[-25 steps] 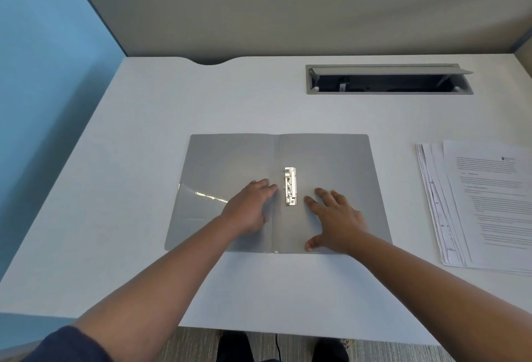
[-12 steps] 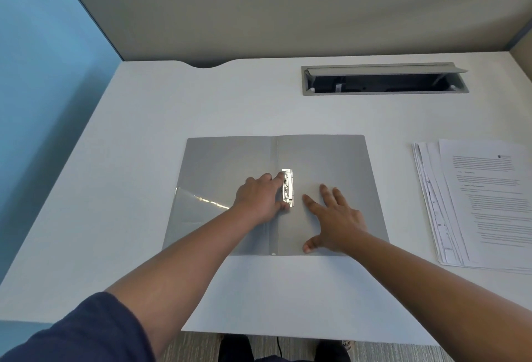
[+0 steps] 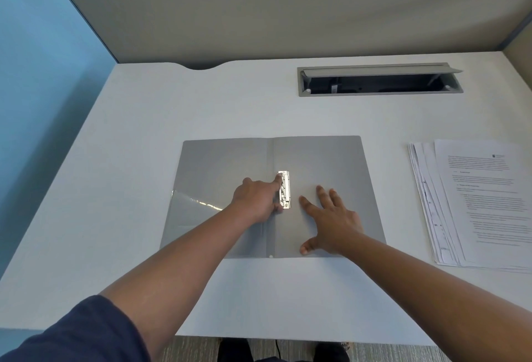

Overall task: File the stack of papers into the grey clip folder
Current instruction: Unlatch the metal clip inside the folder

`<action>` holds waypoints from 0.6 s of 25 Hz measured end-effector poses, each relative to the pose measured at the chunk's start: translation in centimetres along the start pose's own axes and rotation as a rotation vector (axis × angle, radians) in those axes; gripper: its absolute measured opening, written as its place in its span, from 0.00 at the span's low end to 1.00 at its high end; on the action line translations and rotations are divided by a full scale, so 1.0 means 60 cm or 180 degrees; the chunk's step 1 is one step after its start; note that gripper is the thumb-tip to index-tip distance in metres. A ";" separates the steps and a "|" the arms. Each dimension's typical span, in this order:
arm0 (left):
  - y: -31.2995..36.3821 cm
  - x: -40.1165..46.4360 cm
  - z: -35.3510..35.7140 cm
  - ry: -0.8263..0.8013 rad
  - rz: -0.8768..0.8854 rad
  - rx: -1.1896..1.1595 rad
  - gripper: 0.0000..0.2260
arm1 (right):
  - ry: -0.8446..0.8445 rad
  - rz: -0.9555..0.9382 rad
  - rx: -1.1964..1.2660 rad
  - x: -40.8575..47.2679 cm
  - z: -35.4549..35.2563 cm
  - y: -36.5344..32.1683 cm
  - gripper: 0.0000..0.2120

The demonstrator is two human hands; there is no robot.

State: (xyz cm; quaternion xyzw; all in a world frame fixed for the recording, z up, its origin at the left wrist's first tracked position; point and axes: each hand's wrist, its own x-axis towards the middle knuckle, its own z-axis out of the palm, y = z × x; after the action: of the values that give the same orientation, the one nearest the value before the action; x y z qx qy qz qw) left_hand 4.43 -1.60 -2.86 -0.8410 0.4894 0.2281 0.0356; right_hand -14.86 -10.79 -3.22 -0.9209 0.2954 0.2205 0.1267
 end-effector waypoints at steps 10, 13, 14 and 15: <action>-0.003 0.002 0.005 0.0195 -0.0003 -0.0148 0.34 | -0.0001 0.0009 -0.0018 0.002 0.003 0.000 0.60; 0.001 0.002 0.005 0.0211 0.0002 -0.0062 0.34 | 0.0005 0.0007 -0.0018 0.002 0.003 0.001 0.60; 0.002 0.001 0.004 0.0191 0.0006 -0.0047 0.33 | 0.0002 0.0010 -0.0014 0.001 0.003 0.001 0.60; 0.002 -0.001 0.003 0.0150 0.0010 -0.0037 0.33 | 0.0001 0.0013 -0.0012 0.001 0.003 0.001 0.60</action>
State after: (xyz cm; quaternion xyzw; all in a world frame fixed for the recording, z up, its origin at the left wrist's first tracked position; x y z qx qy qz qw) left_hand 4.22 -1.58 -2.97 -0.8455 0.4901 0.2111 0.0188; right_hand -14.89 -10.79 -3.38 -0.9206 0.2968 0.2212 0.1244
